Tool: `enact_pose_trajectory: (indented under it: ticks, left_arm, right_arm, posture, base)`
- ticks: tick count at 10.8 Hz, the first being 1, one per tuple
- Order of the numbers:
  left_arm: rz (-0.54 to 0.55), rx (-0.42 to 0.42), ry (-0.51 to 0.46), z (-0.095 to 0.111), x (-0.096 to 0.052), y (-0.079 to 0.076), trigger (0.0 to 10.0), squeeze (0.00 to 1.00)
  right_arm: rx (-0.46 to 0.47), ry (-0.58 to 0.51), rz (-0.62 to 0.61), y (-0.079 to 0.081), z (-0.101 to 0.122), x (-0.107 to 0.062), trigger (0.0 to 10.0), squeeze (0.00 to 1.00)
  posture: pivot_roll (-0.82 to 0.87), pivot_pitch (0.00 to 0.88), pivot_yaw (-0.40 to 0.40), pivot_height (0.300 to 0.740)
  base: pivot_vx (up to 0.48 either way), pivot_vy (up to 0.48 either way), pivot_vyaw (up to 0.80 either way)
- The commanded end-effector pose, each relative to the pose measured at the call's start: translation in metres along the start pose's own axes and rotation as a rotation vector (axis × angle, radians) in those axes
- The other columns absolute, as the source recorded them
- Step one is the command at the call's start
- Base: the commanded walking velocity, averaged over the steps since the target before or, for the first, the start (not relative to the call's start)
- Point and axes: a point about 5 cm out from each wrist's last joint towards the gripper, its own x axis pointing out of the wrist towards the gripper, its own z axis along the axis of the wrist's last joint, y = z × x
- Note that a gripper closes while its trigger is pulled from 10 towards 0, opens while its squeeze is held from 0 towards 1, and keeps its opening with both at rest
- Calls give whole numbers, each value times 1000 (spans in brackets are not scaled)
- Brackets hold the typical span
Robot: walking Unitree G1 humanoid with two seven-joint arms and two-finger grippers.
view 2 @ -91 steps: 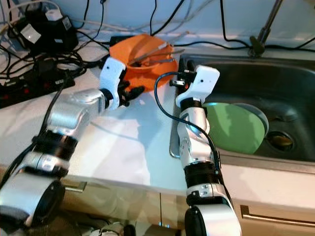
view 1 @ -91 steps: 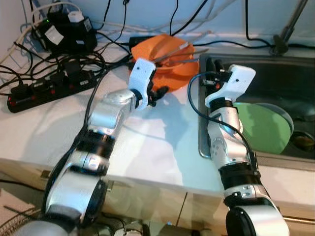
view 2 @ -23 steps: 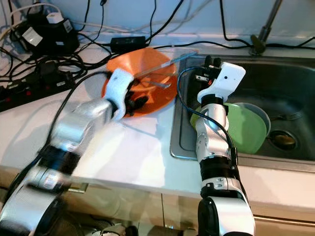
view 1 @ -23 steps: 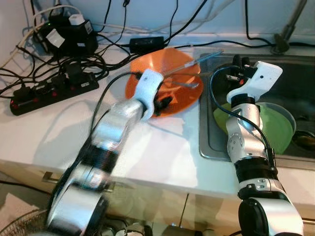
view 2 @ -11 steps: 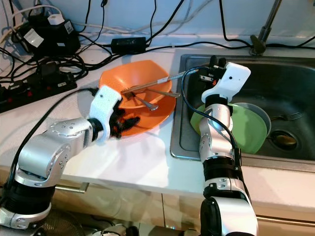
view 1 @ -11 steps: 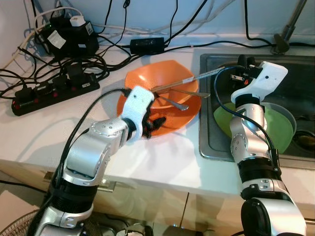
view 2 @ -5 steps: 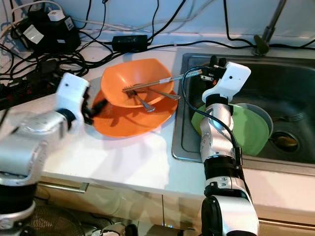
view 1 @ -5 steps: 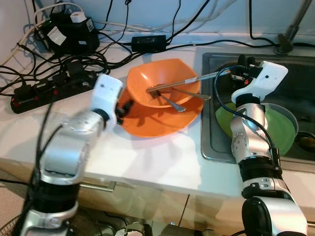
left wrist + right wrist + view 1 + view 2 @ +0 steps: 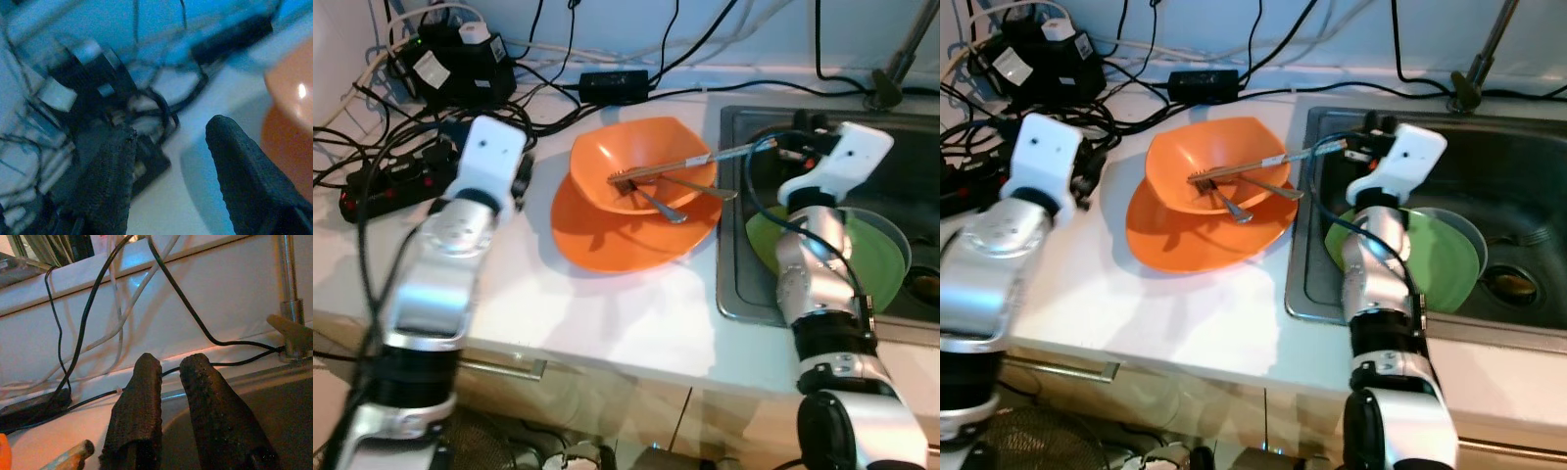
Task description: Kitchen organization
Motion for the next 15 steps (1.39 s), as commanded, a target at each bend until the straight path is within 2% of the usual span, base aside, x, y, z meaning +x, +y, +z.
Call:
enact_pose_trajectory:
  ticks: [1, 2, 5, 6, 7, 9, 13, 15]
  left_arm:
    - [35, 0, -91, 10, 2, -3, 10000, 0]
    - [43, -26, -206, 21, 4, -13, 10000, 0]
    - [27, -153, -364, 38, 16, -33, 10000, 0]
    - [14, -150, -412, 40, 17, -42, 10000, 0]
    - [-3, -183, -454, 43, 17, -49, 10000, 0]
    - [-5, -202, -533, 51, 19, -56, 10000, 0]
    - [-1, -206, -562, 49, 19, -58, 10000, 0]
    - [-12, -209, -570, 49, 17, -63, 10000, 0]
  right_arm:
    - [9, -26, 16, 5, 4, 1, 10000, 0]
    - [6, -39, 13, 3, 7, 2, 10000, 0]
    - [3, -72, 29, 4, 15, 5, 10000, 0]
    - [-5, -81, 49, 8, 16, 3, 10000, 0]
    - [-17, -92, 71, 13, 17, 2, 10000, 0]
    - [-8, -95, 73, 14, 19, 3, 10000, 0]
    - [18, -92, 89, 19, 18, 1, 10000, 0]
    - [29, -96, 90, 17, 19, 1, 10000, 0]
  posture:
    - [115, 57, 57, 740]
    - [105, 59, 49, 740]
    - [83, 59, 32, 740]
    - [67, 60, 26, 740]
    - [58, 62, 27, 740]
    - [52, 62, 26, 740]
    - [53, 50, 27, 740]
    - [53, 42, 30, 740]
  base:
    - [0, 0, 0]
    - [0, 0, 0]
    - [0, 0, 0]
    - [0, 0, 0]
    - [0, 0, 0]
    - [0, 0, 0]
    - [0, -443, 0]
    - [0, -480, -637]
